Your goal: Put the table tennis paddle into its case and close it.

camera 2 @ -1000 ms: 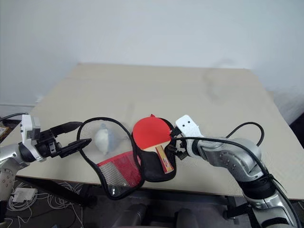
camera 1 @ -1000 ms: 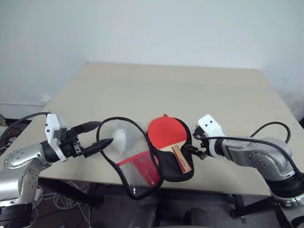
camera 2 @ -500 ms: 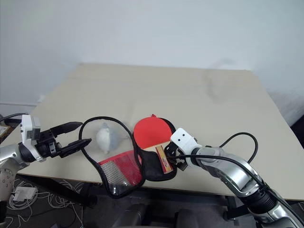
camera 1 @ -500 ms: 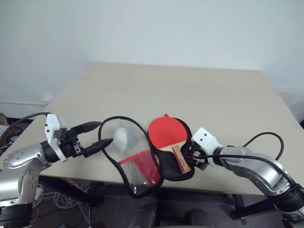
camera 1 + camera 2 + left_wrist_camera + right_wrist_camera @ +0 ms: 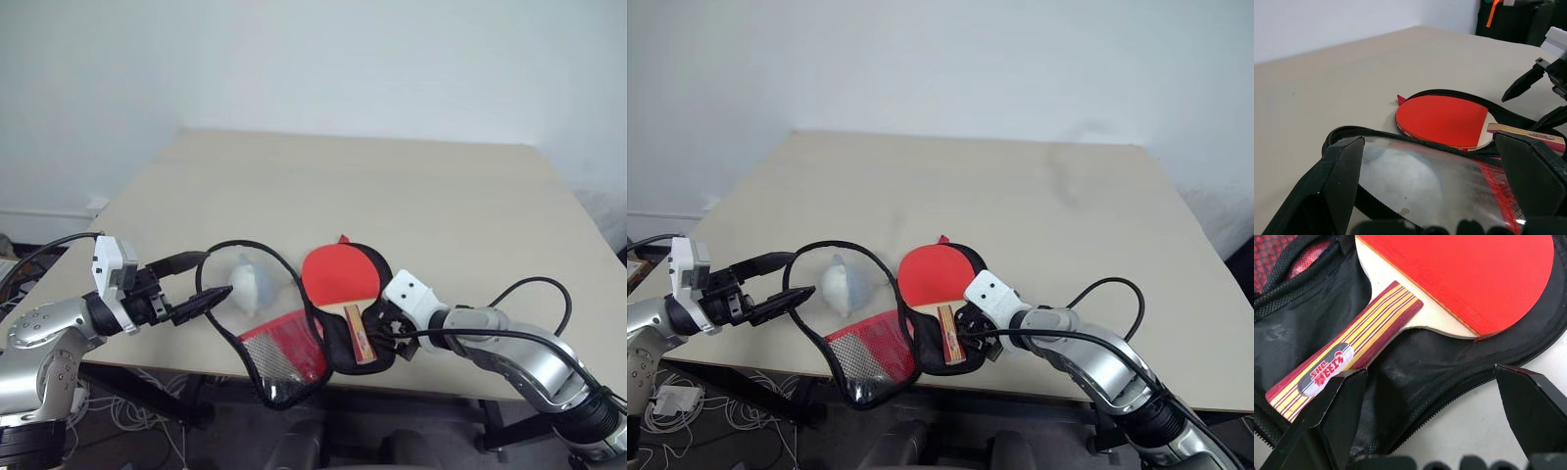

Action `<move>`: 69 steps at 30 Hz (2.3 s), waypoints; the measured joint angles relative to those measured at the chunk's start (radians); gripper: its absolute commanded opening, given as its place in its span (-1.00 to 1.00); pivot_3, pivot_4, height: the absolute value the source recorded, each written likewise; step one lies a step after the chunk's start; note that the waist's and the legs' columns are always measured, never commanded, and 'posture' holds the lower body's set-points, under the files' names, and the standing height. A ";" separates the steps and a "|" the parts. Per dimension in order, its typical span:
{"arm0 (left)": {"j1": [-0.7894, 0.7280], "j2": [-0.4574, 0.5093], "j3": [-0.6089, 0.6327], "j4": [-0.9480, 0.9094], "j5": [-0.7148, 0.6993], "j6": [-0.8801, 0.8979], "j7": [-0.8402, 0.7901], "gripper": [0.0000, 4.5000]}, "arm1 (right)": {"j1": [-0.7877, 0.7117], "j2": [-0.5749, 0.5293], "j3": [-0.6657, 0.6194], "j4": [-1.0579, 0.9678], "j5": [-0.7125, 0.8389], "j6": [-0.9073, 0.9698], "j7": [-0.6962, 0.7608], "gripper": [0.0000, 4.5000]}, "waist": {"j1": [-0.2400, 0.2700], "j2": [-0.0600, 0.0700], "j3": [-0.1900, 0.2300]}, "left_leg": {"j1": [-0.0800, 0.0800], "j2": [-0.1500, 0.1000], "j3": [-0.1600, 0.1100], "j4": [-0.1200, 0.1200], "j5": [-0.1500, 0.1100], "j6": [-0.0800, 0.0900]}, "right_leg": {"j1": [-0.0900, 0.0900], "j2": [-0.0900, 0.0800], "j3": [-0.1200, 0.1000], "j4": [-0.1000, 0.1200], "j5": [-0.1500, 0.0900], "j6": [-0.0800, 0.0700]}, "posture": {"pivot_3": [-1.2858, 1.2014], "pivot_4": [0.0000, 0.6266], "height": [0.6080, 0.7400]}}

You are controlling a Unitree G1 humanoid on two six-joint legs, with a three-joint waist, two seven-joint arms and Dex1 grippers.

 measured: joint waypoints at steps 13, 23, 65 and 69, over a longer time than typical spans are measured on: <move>-0.002 0.000 0.000 0.001 0.002 0.000 0.001 1.00 | -0.153 0.171 -0.104 0.050 -0.016 0.096 -0.020 0.98 | 0.000 0.000 0.000 | 0.000 0.000 0.000 0.000 0.000 0.000 | 0.000 0.001 0.000 0.000 0.003 -0.004 | 0.03 -1.00 0.50; -0.006 0.000 -0.001 0.003 0.006 -0.004 0.003 1.00 | -0.194 0.282 -0.022 0.165 -0.088 0.072 -0.047 0.98 | 0.000 0.000 0.000 | 0.001 -0.001 0.001 0.000 0.000 0.000 | 0.000 0.002 0.000 0.001 0.005 -0.003 | 0.03 -1.00 0.50; -0.005 0.000 0.001 0.003 0.007 -0.004 0.007 1.00 | -0.232 0.432 0.159 0.483 -0.372 -0.185 0.028 0.98 | -0.003 0.000 0.000 | 0.005 0.009 0.003 -0.001 0.003 -0.006 | 0.000 0.016 0.004 0.002 0.010 -0.008 | 0.03 -1.00 0.50; -0.005 0.000 0.001 0.003 0.007 -0.004 0.007 1.00 | -0.232 0.410 0.143 0.483 -0.372 -0.185 0.037 0.98 | -0.002 0.000 0.000 | 0.005 0.010 0.003 -0.001 0.003 -0.006 | 0.000 0.016 0.004 0.002 0.010 -0.008 | 0.03 -1.00 0.50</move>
